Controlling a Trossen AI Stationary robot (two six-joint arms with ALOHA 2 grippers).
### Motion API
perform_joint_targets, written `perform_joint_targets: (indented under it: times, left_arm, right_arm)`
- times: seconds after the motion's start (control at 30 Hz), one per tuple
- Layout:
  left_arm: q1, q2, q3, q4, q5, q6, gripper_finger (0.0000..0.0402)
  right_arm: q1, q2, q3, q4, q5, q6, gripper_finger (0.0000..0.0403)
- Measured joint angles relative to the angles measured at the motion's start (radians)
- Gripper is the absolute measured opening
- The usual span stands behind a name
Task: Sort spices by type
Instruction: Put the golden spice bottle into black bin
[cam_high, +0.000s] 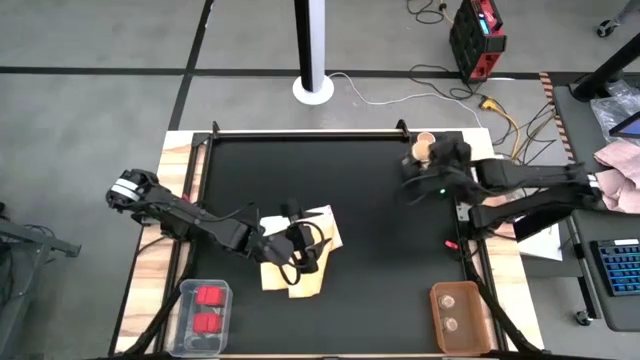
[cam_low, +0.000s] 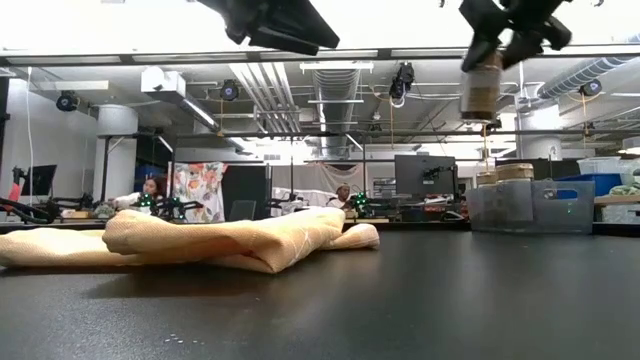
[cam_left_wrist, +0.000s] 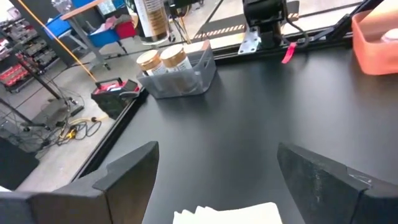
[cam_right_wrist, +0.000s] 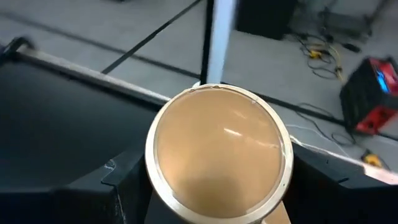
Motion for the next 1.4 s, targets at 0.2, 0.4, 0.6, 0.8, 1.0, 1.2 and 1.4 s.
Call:
perform_joint_targets:
  times: [0.2,0.4,0.6,0.8,1.0,1.2,1.4]
  left_arm:
    - [-0.002,-0.003,0.0,0.016,-0.001,0.0,0.031]
    - [-0.002,-0.006,-0.001,0.075,-0.002,0.022,0.031]
    - [-0.002,-0.007,-0.001,0.09,-0.002,0.042,0.0311]
    - [-0.001,-0.007,-0.001,0.092,-0.002,0.045,0.0311]
    - [-0.001,-0.008,-0.001,0.093,-0.026,0.045,0.0311]
    - [-0.004,-0.008,-0.001,0.085,-0.026,0.042,0.0311]
    - [-0.011,-0.008,-0.001,0.085,-0.026,0.042,0.0311]
  right_arm:
    - [-0.107,-0.117,-0.096,-0.001,0.089,0.091,0.0268]
    - [-0.22,-0.09,-0.109,-0.017,0.08,0.081,0.0268]
    - [-0.312,-0.014,-0.109,-0.154,0.064,0.12,0.0268]
    - [-0.355,0.057,-0.111,-0.222,0.057,0.156,0.0268]
    - [-0.394,0.086,-0.125,-0.219,0.056,0.152,0.0268]
    - [-0.43,0.065,-0.186,-0.163,0.012,0.157,0.0268]
    - [-0.456,0.059,-0.251,-0.109,0.003,0.153,0.0268]
